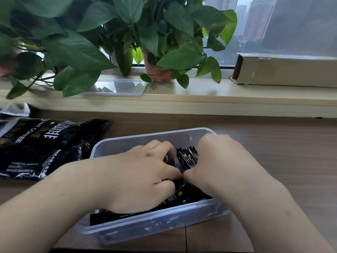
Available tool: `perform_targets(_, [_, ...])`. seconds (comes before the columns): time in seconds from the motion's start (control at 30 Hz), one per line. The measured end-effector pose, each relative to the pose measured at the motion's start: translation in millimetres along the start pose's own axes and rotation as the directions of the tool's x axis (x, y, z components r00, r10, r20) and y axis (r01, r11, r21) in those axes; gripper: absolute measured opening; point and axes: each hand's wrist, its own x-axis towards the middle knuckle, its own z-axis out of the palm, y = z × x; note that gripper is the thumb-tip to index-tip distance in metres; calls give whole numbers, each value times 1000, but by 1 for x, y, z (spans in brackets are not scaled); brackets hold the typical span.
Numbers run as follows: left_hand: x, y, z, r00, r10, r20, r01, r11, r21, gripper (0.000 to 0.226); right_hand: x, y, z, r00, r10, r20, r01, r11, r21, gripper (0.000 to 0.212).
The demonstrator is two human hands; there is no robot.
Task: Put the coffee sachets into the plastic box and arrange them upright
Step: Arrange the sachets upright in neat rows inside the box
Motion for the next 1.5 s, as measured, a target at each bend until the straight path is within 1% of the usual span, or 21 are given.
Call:
perform_targets(0.1, [-2, 1, -1, 1000, -17, 17, 18, 999, -39, 33, 12, -5, 1, 1000, 17, 13, -16, 999, -38, 34])
perform_targets(0.17, [-1, 0, 0, 999, -43, 18, 43, 999, -28, 32, 19, -9, 4, 999, 26, 38, -24, 999, -49, 33])
perform_targets(0.27, [1, -1, 1, 997, -76, 12, 76, 996, -35, 25, 25, -12, 4, 997, 19, 81, -15, 998, -53, 36])
perform_targets(0.37, [1, -5, 2, 998, -56, -35, 54, 997, -57, 30, 25, -13, 2, 996, 3, 90, 4, 997, -73, 39])
perform_targets(0.43, [-3, -7, 2, 990, -20, -137, 4, 993, -118, 38, 24, -14, 2, 995, 3, 98, 5, 996, -89, 40])
perform_targets(0.5, [-10, -12, -2, 951, -13, -310, -52, 979, -200, 41, 24, -15, 1, 995, 10, 103, 1, 994, -108, 45])
perform_targets(0.53, [-16, -14, -5, 925, -34, -378, -55, 973, -223, 41, 24, -15, 0, 994, 13, 107, 0, 993, -118, 46])
perform_targets(0.6, [-26, -21, -11, 889, -90, -450, -26, 969, -245, 40, 23, -15, -1, 991, 18, 130, -1, 991, -132, 45])
perform_targets(0.63, [-30, -26, -12, 883, -109, -456, -3, 971, -238, 41, 22, -15, -3, 989, 24, 147, -4, 991, -137, 45])
perform_targets(0.7, [-32, -33, -13, 899, -135, -416, 63, 981, -183, 43, 20, -14, -5, 984, 31, 175, -4, 988, -152, 44])
perform_targets(0.77, [-28, -37, -8, 925, -136, -356, 89, 985, -145, 43, 18, -14, -7, 981, 34, 189, -1, 985, -173, 45])
perform_targets(0.87, [-24, -36, 1, 954, -69, -290, 45, 995, -88, 47, 16, -14, -7, 981, 36, 190, -1, 984, -178, 48])
perform_targets(0.97, [-25, -34, 4, 971, -6, -241, -19, 994, -104, 49, 18, -14, -7, 994, 23, 107, -8, 991, -133, 49])
perform_targets(1.07, [-24, -34, 7, 974, 59, -216, -89, 988, -129, 50, 23, -14, -1, 1000, 7, 4, -7, 997, -75, 47])
perform_targets(1.2, [-21, -38, 13, 970, 71, -231, -110, 981, -160, 49, 29, -13, 9, 1000, 7, 23, -6, 998, -63, 46])
perform_targets(1.37, [-20, -39, 13, 972, 77, -221, -112, 983, -148, 48, 28, -10, 8, 1000, 6, 29, -4, 998, -61, 49])
perform_targets(1.5, [-18, -39, 10, 974, 94, -205, -124, 983, -138, 48, 27, -8, 6, 998, 4, 58, -2, 999, -37, 46])
